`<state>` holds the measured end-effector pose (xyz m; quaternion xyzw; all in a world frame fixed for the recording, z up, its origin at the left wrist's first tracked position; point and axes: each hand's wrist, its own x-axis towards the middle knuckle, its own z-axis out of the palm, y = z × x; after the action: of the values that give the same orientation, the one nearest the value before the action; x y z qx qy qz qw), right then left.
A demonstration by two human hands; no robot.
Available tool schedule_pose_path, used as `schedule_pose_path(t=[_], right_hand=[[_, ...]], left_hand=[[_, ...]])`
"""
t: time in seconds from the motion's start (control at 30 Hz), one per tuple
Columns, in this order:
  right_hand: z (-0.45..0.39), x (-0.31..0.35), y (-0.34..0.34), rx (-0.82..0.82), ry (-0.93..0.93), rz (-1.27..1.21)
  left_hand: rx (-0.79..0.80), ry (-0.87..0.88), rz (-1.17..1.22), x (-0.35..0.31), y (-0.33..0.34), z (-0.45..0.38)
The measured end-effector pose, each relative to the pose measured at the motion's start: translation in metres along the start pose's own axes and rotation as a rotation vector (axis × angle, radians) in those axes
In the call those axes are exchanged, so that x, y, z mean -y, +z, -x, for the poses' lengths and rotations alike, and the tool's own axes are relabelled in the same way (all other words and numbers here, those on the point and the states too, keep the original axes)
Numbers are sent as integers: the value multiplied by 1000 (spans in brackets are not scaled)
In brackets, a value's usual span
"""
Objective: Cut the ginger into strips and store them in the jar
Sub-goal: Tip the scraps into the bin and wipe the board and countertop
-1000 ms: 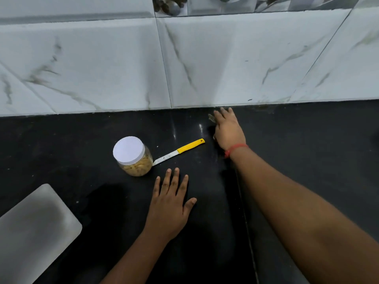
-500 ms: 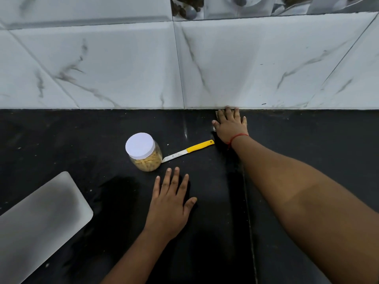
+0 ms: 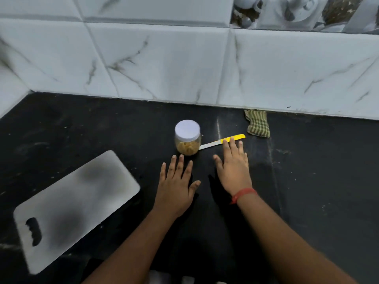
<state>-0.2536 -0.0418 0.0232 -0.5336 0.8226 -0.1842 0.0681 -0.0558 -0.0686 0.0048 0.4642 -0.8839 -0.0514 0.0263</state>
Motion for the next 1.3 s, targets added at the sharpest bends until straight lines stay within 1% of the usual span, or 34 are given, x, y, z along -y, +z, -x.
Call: schedule_pose_path(t=[0.13, 0.27, 0.43, 0.53, 0.6, 0.67, 0.73, 0.77, 0.9, 0.97, 1.07, 1.13, 1.23, 1.3], right_hand=[[49, 70, 24, 66, -85, -13], [69, 143, 51, 133, -198, -20], [74, 224, 86, 237, -323, 10], [78, 261, 105, 251, -321, 107], [81, 273, 111, 230, -292, 209], [81, 281, 116, 209, -292, 286], [79, 284, 118, 211, -286, 317], [77, 285, 118, 223, -275, 314], [74, 288, 118, 266, -228, 271], [72, 289, 117, 273, -218, 260], [70, 289, 113, 285, -214, 237], [67, 288, 111, 309, -203, 190], [63, 281, 105, 360, -175, 88], [62, 270, 101, 383, -127, -30]], left_hand=[[11, -75, -5, 60, -12, 38], [30, -199, 7, 134, -22, 85], [62, -433, 17, 222, -40, 154], [-1, -605, 96, 270, -47, 197], [-103, -739, 250, 294, -48, 219], [-215, -910, 476, 317, -45, 234], [-282, -1006, 657, 329, -48, 238], [-302, -1019, 718, 332, -50, 236], [-279, -1131, 975, 331, -64, 214], [-295, -1223, 1053, 334, -65, 204], [-370, -1379, 1268, 345, -63, 198], [-469, -1388, 1384, 342, -68, 194], [-655, -1291, 1562, 327, -79, 181], [-669, -1204, 1592, 320, -87, 171]])
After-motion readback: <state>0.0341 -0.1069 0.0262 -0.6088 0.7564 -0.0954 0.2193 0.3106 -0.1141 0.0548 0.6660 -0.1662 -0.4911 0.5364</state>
